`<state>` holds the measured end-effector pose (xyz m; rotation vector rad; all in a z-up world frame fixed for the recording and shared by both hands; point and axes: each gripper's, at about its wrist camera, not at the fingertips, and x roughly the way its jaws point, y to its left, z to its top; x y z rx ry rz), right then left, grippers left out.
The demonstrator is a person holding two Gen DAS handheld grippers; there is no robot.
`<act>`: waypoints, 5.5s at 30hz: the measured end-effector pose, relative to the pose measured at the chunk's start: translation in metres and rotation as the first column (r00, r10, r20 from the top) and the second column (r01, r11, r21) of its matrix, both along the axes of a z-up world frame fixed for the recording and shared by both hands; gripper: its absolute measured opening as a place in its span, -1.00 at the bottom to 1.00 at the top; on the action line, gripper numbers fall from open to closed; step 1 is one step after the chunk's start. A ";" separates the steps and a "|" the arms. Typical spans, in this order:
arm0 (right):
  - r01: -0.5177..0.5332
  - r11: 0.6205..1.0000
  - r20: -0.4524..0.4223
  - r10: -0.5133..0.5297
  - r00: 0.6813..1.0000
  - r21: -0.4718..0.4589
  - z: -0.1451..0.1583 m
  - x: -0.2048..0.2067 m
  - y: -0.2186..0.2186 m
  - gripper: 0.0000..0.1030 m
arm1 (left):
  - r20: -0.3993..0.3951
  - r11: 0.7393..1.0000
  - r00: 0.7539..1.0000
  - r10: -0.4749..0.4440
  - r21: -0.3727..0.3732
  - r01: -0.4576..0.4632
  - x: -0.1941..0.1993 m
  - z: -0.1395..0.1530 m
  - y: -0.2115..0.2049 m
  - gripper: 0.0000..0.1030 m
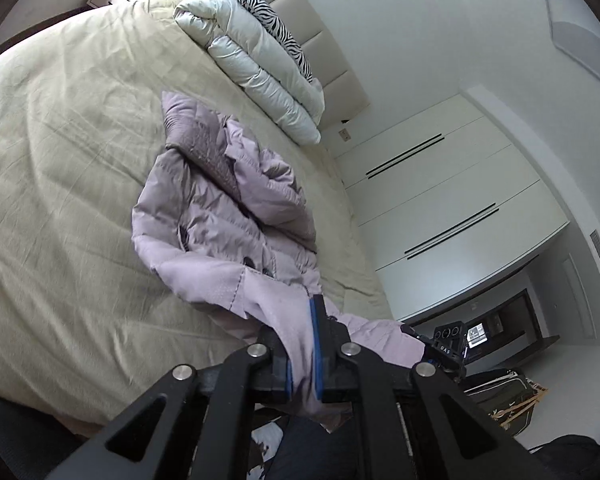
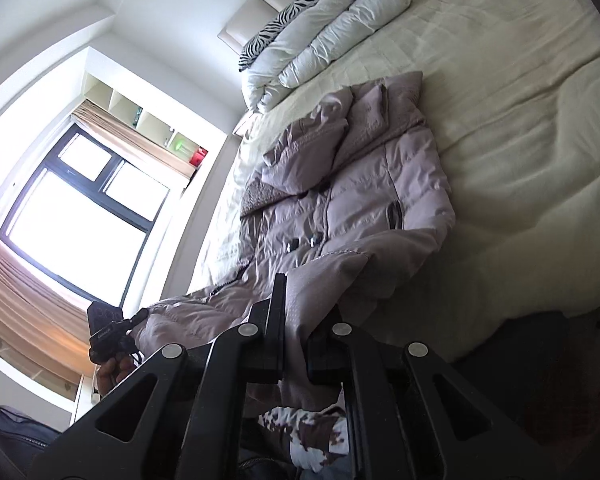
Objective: Fold large clothes
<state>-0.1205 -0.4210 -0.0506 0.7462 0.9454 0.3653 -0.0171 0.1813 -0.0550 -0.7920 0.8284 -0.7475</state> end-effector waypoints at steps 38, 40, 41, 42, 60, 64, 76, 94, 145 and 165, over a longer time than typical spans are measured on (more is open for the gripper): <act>0.242 0.967 -0.175 -0.253 0.951 -0.086 -0.243 0.495 -0.015 -0.69 | -0.274 0.959 0.923 0.271 -0.009 -0.284 0.403 -0.094 -0.026 -0.28; 0.253 0.967 -0.157 -0.256 0.954 -0.042 -0.239 0.491 -0.019 -0.58 | -0.244 0.957 0.928 0.282 -0.003 -0.291 0.396 -0.081 -0.024 0.10; 0.254 0.967 -0.151 -0.256 0.955 -0.031 -0.237 0.488 -0.021 -0.54 | -0.223 0.954 0.930 0.294 0.008 -0.300 0.391 -0.074 -0.022 0.21; 0.254 0.967 -0.149 -0.256 0.955 -0.031 -0.235 0.485 -0.021 -0.43 | -0.203 0.950 0.929 0.308 0.019 -0.311 0.387 -0.066 -0.021 0.39; -0.056 0.924 -0.050 0.040 0.998 -0.379 -0.130 0.417 0.099 -0.43 | 0.373 0.698 0.927 -0.047 0.676 -0.237 0.293 -0.006 -0.237 0.40; -0.127 0.865 -0.073 0.105 0.992 -0.485 -0.146 0.417 0.141 -0.43 | 0.348 0.547 0.934 -0.081 0.799 -0.250 0.321 -0.033 -0.262 0.40; -0.151 0.757 -0.178 0.046 0.983 -0.636 -0.211 0.484 0.151 -0.46 | 0.214 0.525 0.976 -0.029 0.835 -0.167 0.403 -0.087 -0.259 0.51; -0.107 0.769 -0.145 0.019 0.989 -0.631 -0.257 0.535 0.135 -0.48 | 0.183 0.549 0.983 0.019 0.820 -0.163 0.443 -0.114 -0.256 0.62; -0.020 0.805 0.002 0.027 1.000 -0.593 -0.186 0.486 0.136 -0.43 | 0.234 0.536 0.969 0.079 0.810 -0.239 0.389 -0.058 -0.212 0.60; -0.254 0.716 -0.153 0.204 0.967 -0.650 -0.212 0.477 0.227 -0.44 | 0.135 0.519 0.985 0.106 0.838 -0.170 0.377 -0.113 -0.184 0.81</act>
